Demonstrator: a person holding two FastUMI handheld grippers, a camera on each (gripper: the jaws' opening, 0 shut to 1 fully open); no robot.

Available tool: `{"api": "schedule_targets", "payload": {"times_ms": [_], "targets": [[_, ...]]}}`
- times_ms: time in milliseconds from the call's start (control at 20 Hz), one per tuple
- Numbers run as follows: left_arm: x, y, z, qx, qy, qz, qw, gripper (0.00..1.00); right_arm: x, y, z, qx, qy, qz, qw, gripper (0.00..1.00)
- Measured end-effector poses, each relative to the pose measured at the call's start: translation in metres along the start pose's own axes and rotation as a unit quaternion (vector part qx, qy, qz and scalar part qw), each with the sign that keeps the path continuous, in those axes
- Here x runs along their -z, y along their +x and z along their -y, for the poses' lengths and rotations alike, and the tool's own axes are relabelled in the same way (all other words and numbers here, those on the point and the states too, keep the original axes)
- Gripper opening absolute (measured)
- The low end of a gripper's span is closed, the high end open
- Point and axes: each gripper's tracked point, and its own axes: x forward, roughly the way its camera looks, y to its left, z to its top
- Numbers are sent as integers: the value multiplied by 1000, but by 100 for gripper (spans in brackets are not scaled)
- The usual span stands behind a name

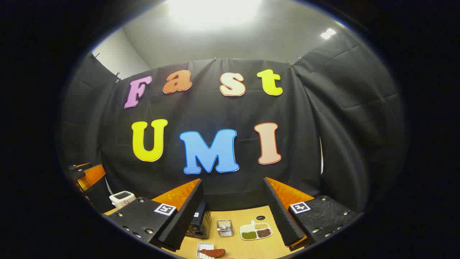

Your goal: Open the electric oven with the left hand, put the food in, and close the electric oven.

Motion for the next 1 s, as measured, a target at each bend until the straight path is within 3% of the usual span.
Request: {"api": "schedule_targets", "payload": {"times_ms": [50,600,800,850,1000], "targets": [[3,-1,2,1,-3,1,1000,98,0,1,2,1,-2,-1,1000,99],[15,-2,25,40,-11,-9,999,100,16,-15,9,11,5,-16,1000,99],[34,2,24,42,-10,-27,999,92,22,-20,8,9,7,-20,1000,99],[39,4,24,43,-10,-35,998,100,23,-21,9,9,7,-18,1000,99],[65,12,19,44,-10,-68,997,100,28,-23,9,8,3,-24,1000,99]]}}
